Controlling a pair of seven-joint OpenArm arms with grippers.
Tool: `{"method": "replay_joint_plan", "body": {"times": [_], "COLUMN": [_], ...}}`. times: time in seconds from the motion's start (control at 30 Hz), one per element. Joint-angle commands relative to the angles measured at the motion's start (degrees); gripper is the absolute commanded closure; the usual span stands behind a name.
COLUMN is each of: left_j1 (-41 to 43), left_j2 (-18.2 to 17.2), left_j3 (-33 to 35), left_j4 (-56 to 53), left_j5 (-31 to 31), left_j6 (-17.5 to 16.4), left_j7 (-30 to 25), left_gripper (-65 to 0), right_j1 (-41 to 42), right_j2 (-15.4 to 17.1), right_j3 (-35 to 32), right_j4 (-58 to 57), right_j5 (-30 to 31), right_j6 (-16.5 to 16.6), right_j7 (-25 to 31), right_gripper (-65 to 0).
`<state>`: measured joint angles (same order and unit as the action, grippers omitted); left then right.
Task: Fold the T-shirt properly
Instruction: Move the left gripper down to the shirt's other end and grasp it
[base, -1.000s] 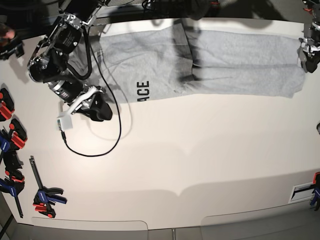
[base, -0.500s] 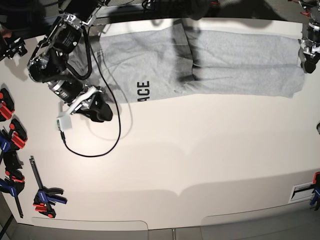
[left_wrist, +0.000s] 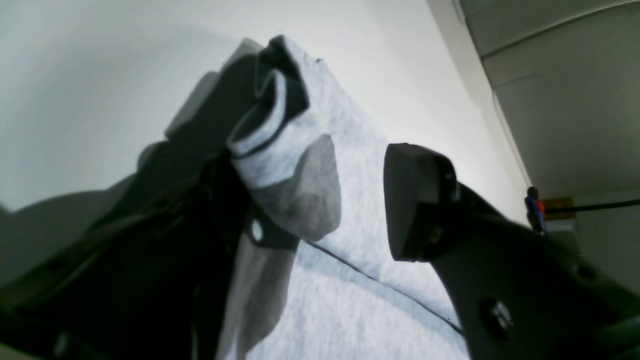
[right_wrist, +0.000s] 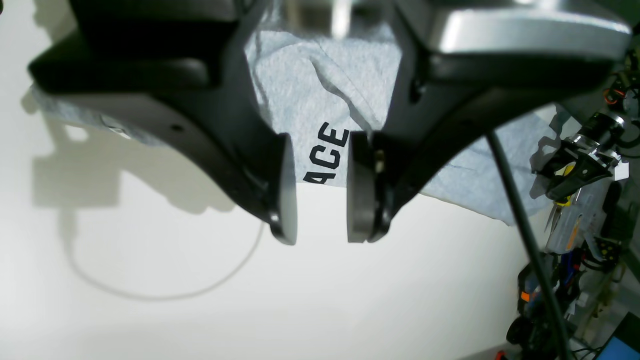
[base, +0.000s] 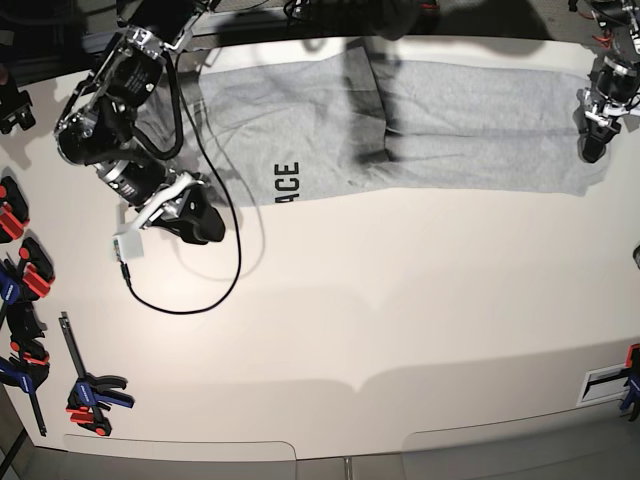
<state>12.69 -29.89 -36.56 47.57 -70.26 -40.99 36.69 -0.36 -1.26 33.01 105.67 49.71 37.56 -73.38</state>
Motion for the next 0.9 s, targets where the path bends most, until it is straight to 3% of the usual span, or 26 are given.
{"method": "replay_joint_plan", "body": {"times": [0.0, 0.1, 0.17, 0.37, 0.53, 0.73, 0.87], "left_j1": [0.35, 0.37, 0.48, 0.63, 0.61, 0.61, 0.66], "left_j2": [0.00, -0.50, -0.92, -1.73, -1.73, -1.73, -1.73], "left_j3": [0.61, 0.61, 0.61, 0.61, 0.61, 0.59, 0.61], "left_j4": [-0.28, -0.28, -0.28, -0.28, -0.28, -0.28, 1.57], "left_j5": [0.94, -1.51, -3.26, -4.00, -9.09, -12.50, -14.74], "left_j6": [0.99, 0.99, 0.99, 0.99, 0.99, 0.99, 0.99], "left_j7": [3.54, 6.78, 8.63, 8.52, 6.29, 7.82, 12.37], "left_gripper": [-38.1, -37.9, -34.0, -17.6, 0.0, 0.0, 0.0], "right_j1": [0.81, 0.81, 0.81, 0.81, 0.81, 0.81, 0.81], "right_j2": [0.31, 0.28, 0.28, 0.28, 0.28, 0.26, 0.26], "right_j3": [-0.09, -0.09, -0.07, -0.07, -0.07, -0.09, -0.07], "right_j4": [1.09, 1.09, 1.09, 1.09, 1.09, 1.09, 1.09], "right_j5": [1.70, 1.70, 1.70, 1.70, 1.64, 1.51, 1.51], "right_j6": [0.20, 0.20, 0.20, 0.20, 0.20, 0.20, 0.22], "right_j7": [1.09, 1.09, 1.09, 1.09, 1.09, 1.09, 1.09], "right_gripper": [-16.0, -16.0, -16.0, -16.0, -16.0, -16.0, -16.0]}}
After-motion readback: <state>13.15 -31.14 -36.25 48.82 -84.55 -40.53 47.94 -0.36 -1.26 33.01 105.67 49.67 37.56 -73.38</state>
